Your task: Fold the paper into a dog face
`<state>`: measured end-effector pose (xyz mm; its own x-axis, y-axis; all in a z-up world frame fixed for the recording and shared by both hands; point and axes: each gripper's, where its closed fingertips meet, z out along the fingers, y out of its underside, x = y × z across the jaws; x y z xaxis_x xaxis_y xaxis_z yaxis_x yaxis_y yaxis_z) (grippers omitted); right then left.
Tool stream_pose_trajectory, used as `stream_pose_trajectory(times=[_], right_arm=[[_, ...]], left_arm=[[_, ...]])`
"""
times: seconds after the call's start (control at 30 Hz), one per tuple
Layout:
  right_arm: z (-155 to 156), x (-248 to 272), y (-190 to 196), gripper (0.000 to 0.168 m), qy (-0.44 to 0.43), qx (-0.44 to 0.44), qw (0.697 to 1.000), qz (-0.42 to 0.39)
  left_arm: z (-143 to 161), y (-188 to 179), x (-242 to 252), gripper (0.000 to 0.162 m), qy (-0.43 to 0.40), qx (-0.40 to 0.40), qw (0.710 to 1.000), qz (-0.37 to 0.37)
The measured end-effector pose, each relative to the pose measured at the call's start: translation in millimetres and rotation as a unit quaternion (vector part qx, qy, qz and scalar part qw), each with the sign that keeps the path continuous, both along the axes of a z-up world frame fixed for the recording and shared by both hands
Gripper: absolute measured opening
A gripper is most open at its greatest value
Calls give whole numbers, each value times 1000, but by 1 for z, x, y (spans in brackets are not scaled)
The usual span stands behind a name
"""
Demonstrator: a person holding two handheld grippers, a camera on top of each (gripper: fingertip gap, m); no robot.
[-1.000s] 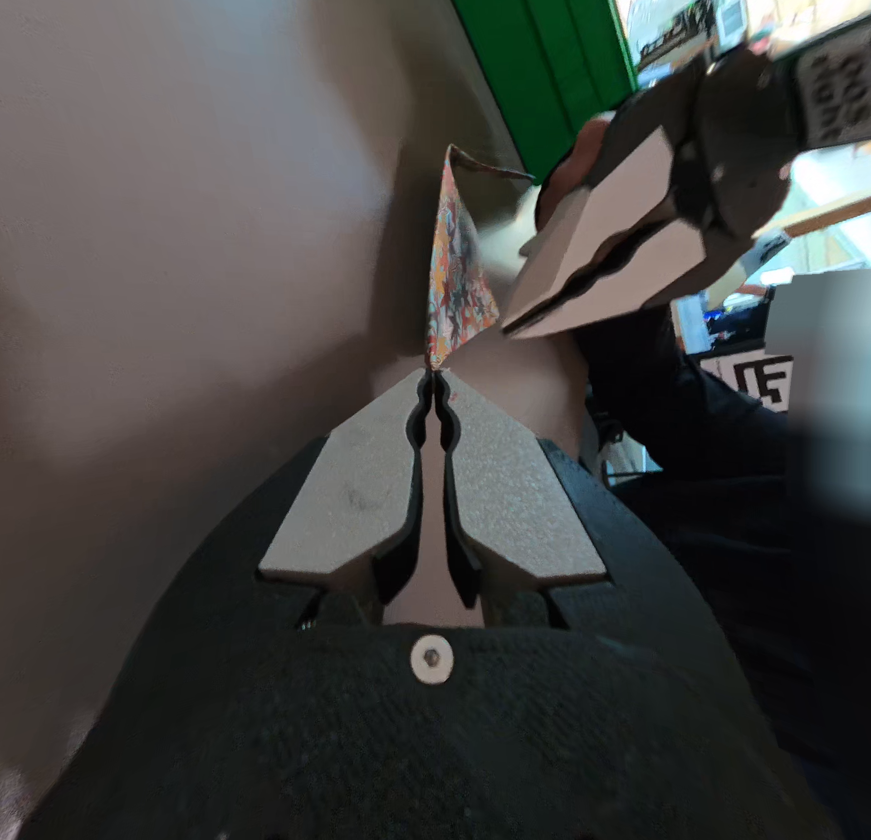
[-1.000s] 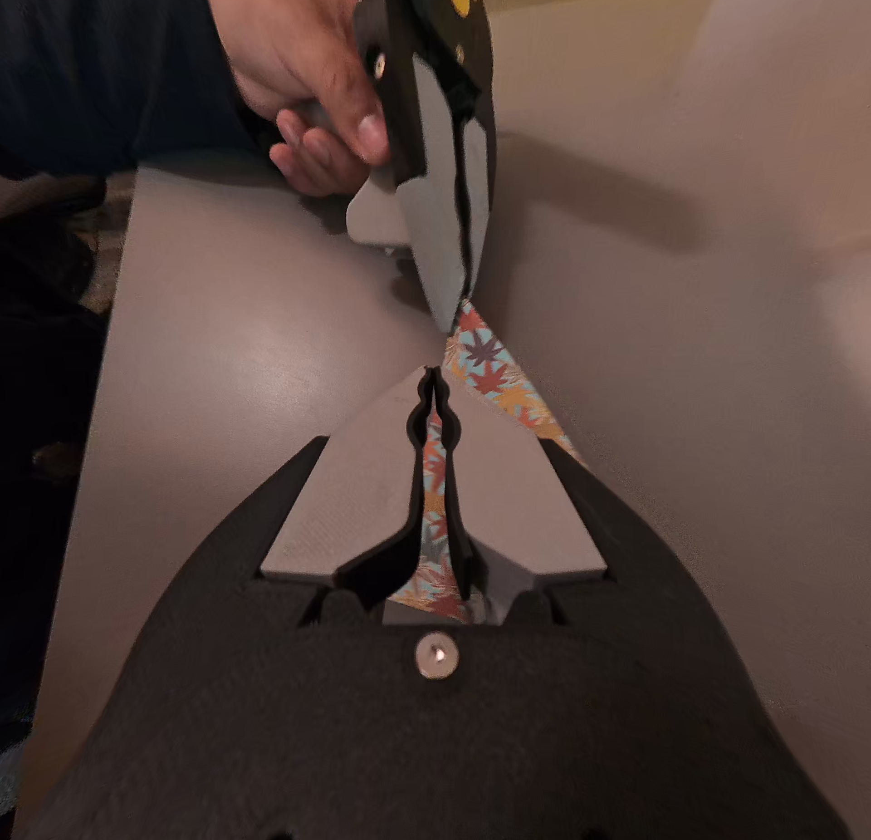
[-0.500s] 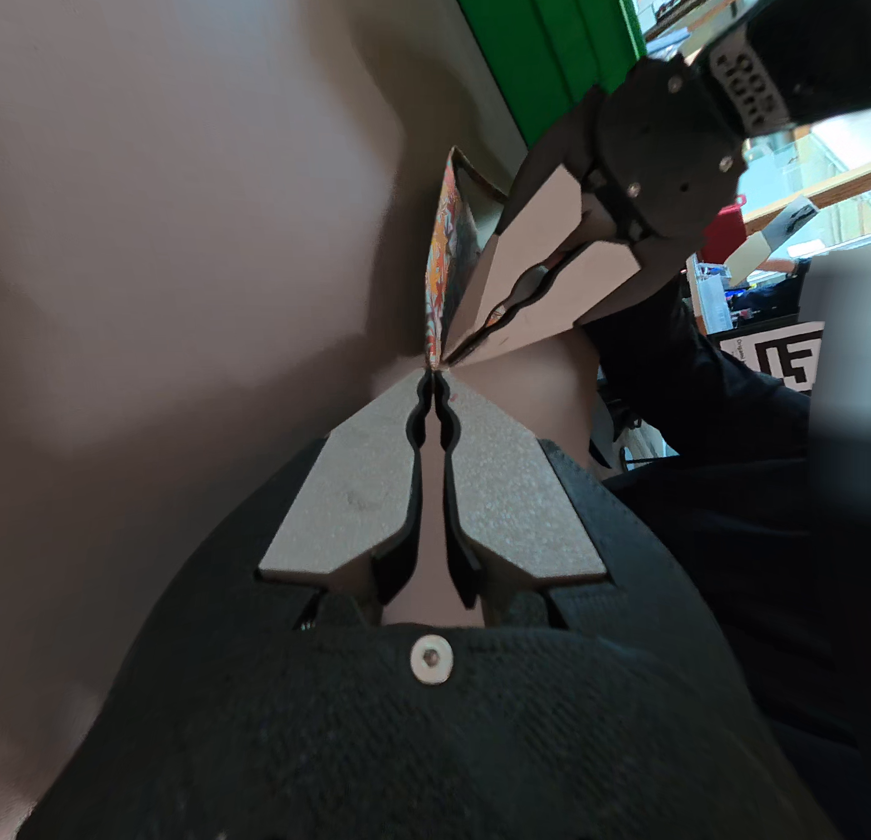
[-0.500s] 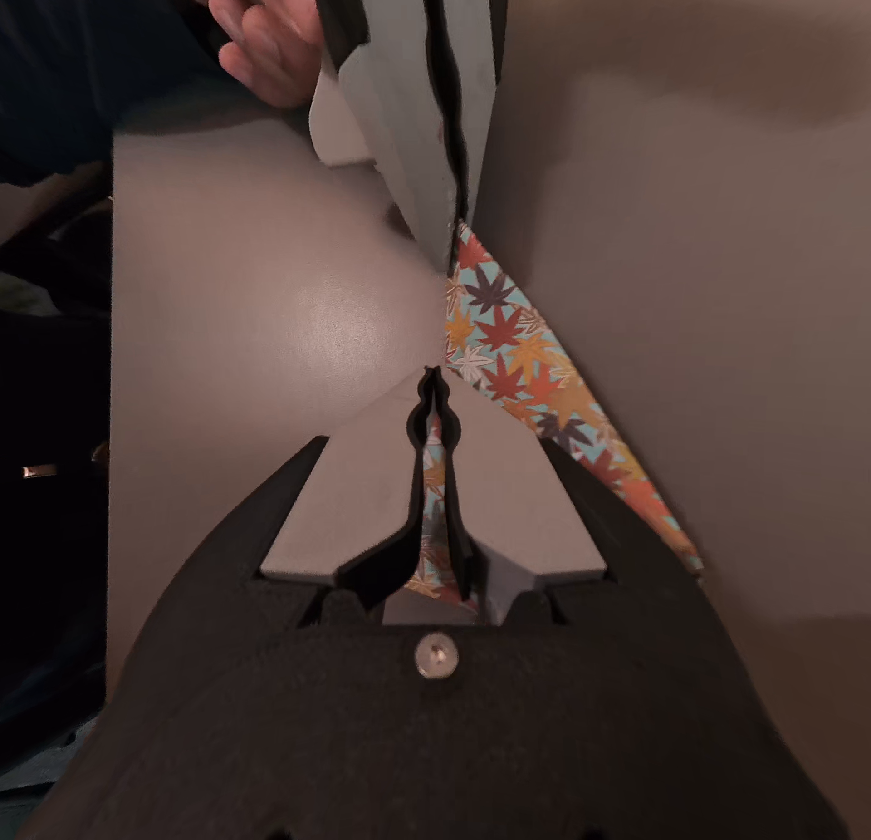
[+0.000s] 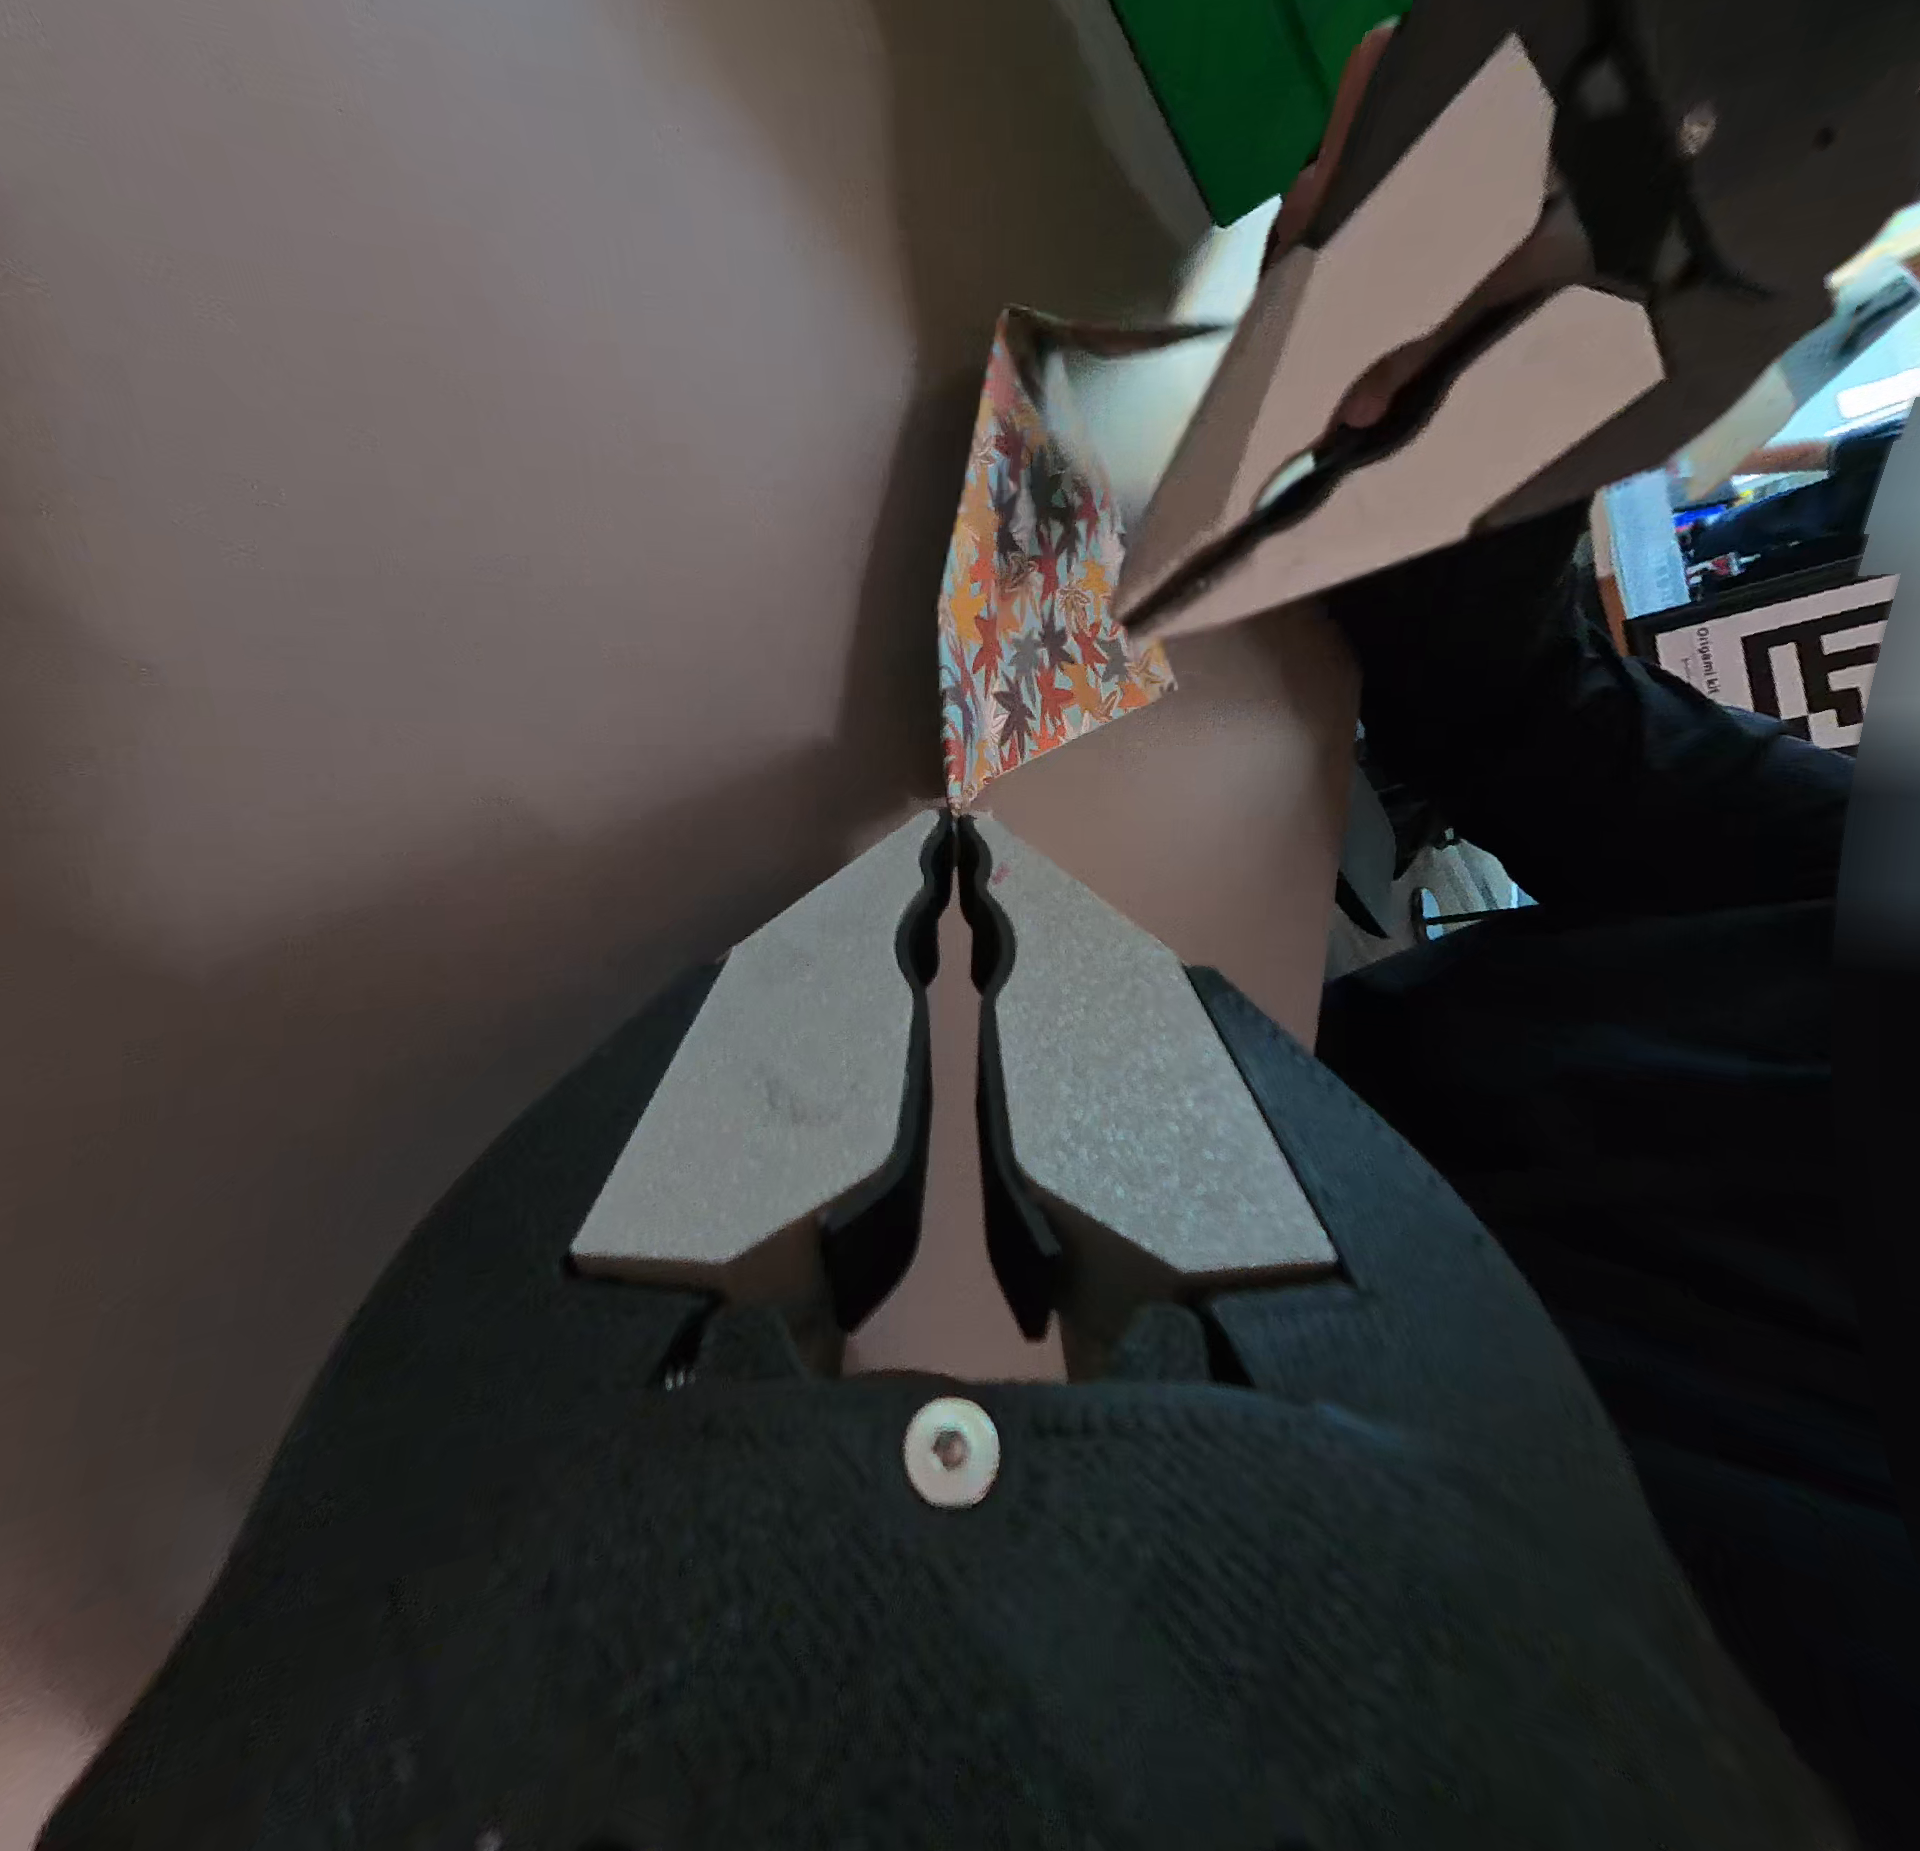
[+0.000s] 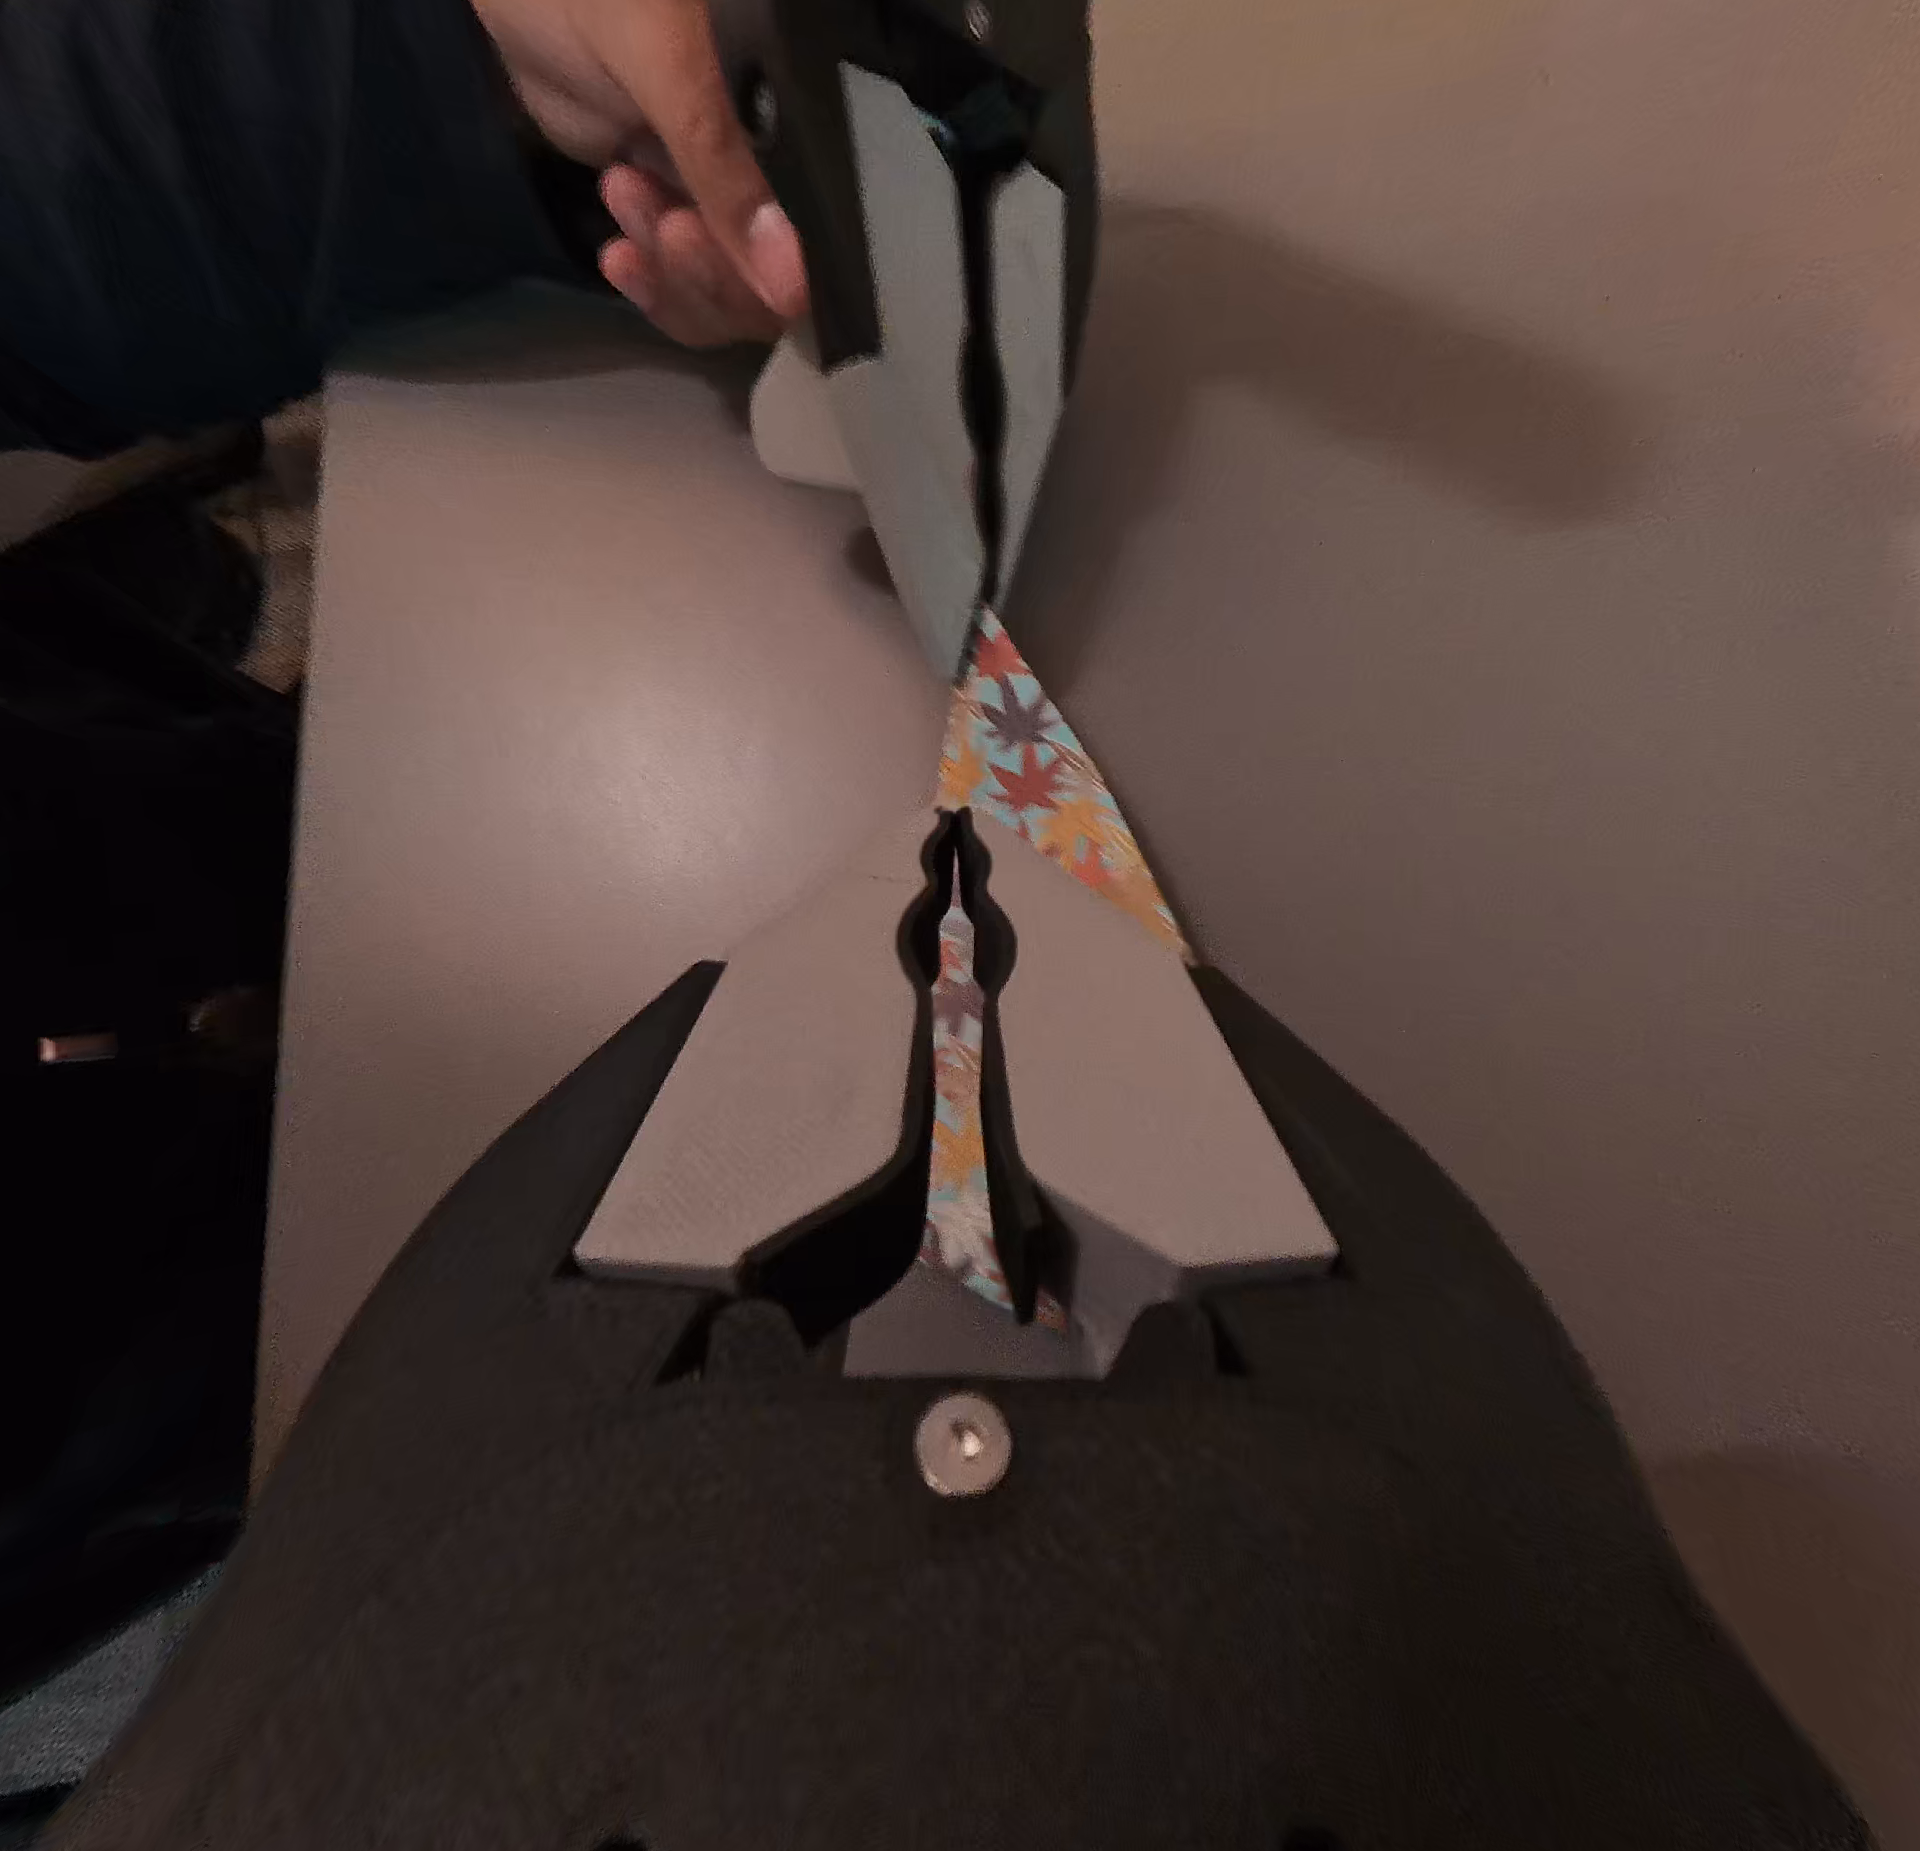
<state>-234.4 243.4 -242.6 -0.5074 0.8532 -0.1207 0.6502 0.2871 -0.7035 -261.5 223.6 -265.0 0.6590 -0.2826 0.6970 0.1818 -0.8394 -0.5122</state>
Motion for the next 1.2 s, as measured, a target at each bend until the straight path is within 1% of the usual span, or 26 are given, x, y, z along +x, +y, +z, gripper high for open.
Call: stream_pose_trajectory(times=[0.07,0.13,0.2,0.3,0.37,0.43,0.47,0.53,0.8,0.87,1.0,1.03,1.1,1.2], right_arm=[[-9,4,4,0,-25,11,1000,-1],[-12,4,7,0,-28,37,999,-1],[-3,1,11,0,-1,57,998,-7],[7,1,7,0,19,38,999,3],[-6,6,3,0,-15,40,999,20],[-24,10,1,0,-49,63,996,37],[-31,11,-3,0,-62,59,995,45],[-36,11,-15,0,-85,20,995,54],[-35,1,-28,0,-99,-86,990,44],[-35,-1,-30,0,-96,-96,990,42],[-35,-4,-31,0,-89,-105,990,35],[-35,-5,-31,0,-87,-108,990,33],[-35,-7,-31,0,-85,-113,990,28],[-35,-10,-31,0,-83,-124,989,18]], left_arm=[[-1,-3,0,0,5,-3,1000,-9],[-2,-8,3,0,13,-4,1000,-28],[-3,-8,3,0,23,-4,999,-32],[-3,-9,4,0,30,-2,999,-38],[-3,-10,5,0,33,-2,999,-41],[-2,-10,5,0,35,1,998,-44],[-1,-10,5,0,35,3,998,-45],[0,-9,4,0,37,6,998,-42],[4,-5,2,1,18,11,999,-24],[6,-2,2,13,10,12,1000,-14],[7,4,3,16,-4,14,1000,1],[6,6,3,14,-4,11,1000,4],[1,7,3,0,9,6,1000,7],[-4,9,-1,0,43,11,999,14]])
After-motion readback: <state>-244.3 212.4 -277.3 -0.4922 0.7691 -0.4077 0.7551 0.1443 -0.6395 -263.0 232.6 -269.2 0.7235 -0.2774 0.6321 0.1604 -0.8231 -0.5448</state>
